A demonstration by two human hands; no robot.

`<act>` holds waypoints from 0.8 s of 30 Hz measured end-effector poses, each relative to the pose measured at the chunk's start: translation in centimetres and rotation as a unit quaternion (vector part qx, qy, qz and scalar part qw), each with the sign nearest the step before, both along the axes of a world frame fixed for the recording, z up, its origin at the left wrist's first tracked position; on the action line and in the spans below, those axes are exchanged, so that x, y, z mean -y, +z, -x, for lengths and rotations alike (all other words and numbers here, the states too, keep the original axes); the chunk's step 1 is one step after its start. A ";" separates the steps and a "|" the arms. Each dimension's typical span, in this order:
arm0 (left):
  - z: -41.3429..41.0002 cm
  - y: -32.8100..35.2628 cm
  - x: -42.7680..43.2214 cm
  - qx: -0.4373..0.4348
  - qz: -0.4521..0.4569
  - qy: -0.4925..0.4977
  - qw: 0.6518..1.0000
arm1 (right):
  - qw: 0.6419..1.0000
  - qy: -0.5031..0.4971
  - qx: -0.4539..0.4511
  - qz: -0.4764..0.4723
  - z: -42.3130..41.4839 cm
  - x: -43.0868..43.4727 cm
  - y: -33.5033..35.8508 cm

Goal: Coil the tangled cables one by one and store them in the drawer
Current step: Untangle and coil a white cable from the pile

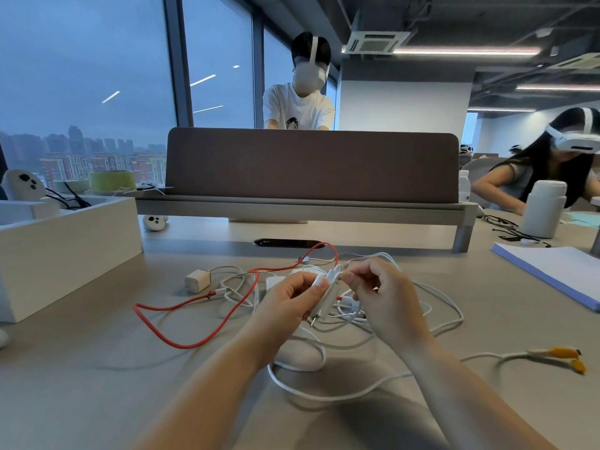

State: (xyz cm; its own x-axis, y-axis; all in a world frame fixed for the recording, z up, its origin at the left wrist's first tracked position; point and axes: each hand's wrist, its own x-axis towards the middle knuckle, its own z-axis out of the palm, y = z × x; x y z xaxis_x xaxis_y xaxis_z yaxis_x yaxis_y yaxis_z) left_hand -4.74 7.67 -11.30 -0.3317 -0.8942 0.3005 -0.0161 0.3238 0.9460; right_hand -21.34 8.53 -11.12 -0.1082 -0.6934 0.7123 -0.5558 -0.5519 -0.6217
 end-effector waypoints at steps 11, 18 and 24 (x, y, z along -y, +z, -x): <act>-0.2 0.5 -0.4 -0.117 -0.087 -0.093 0.985 | 0.957 0.128 0.227 -0.125 -1.1 -0.6 0.4; 0.0 0.5 -0.5 -0.158 -0.111 -0.059 0.979 | 0.971 0.120 0.169 -0.121 -1.6 -0.5 0.0; 0.2 0.5 -0.2 -0.217 -0.126 -0.025 0.968 | 0.997 0.050 0.001 -0.062 -2.3 -0.7 -0.4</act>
State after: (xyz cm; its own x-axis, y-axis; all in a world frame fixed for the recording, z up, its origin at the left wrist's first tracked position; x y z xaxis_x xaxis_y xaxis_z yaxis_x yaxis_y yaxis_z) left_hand -4.90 7.86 -10.75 -0.2677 -0.9434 0.1958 0.4097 0.0724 0.9093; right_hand -19.05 9.20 -11.50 -0.0354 -0.7837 0.6201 -0.4997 -0.5235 -0.6901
